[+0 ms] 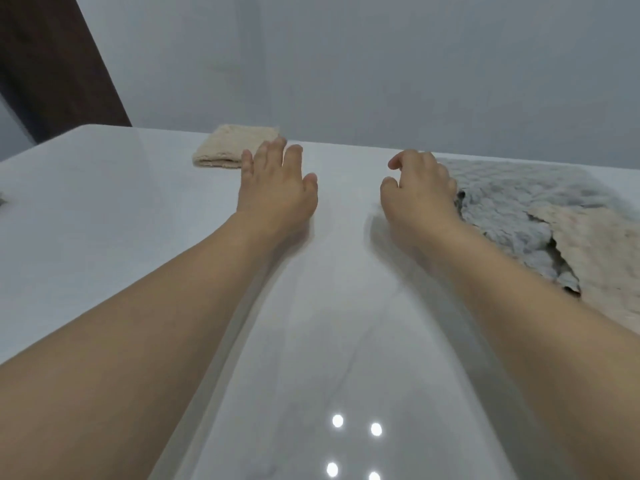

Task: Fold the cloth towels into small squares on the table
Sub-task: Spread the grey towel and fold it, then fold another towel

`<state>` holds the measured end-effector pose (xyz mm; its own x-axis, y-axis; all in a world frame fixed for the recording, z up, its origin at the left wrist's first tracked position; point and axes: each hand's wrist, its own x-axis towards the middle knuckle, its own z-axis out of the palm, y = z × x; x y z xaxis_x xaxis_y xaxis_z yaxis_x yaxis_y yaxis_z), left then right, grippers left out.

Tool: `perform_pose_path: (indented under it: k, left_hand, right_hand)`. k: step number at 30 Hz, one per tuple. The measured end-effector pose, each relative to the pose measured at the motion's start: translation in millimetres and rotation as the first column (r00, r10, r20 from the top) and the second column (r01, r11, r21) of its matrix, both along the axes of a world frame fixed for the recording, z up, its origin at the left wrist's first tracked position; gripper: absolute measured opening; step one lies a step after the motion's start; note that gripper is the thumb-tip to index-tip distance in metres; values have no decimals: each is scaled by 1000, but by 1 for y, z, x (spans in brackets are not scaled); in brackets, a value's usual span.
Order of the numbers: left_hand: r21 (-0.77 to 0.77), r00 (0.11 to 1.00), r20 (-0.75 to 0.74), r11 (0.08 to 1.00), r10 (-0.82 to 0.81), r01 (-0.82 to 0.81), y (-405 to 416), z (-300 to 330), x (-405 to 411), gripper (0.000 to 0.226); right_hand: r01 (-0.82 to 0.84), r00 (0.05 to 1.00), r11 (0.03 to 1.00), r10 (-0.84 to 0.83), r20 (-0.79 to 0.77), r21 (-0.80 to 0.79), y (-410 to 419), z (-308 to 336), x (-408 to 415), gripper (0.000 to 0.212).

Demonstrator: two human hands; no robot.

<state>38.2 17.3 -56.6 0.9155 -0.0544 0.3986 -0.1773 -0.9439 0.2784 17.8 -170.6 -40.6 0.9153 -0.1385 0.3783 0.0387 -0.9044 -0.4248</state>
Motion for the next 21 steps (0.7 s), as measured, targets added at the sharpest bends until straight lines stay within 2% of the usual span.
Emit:
perform_pose_path:
  k: [4, 9, 11, 13, 15, 17, 21]
  left_hand:
    - [-90, 997, -59, 995, -43, 37, -41, 4, -44, 52]
    - [-331, 973, -144, 935, -179, 123, -96, -6, -104, 47]
    - [-225, 964, -141, 955, -227, 192, -109, -19, -120, 44]
    - [-123, 951, -137, 958, -276, 260, -112, -25, -116, 41]
    - [-136, 944, -159, 954, -288, 268, -112, -22, -112, 39]
    - [-165, 940, -155, 946, -303, 278, -111, -20, -110, 38]
    - [-166, 872, -84, 869, -483, 466, -115, -21, -117, 38]
  right_hand:
    - [20, 999, 999, -19, 34, -49, -39, -1, -57, 37]
    - [92, 994, 992, -86, 68, -91, -78, -7, -103, 37]
    - [122, 990, 992, -118, 82, -41, -87, -17, -114, 31]
    - [117, 993, 992, -118, -11, -51, -94, -28, -117, 30]
    - [83, 994, 996, -84, -71, -11, -101, -29, -113, 29]
    - [42, 998, 993, -38, -41, 114, -107, -20, -107, 27]
    - [48, 999, 965, -47, -12, 257, -122, -14, -101, 35]
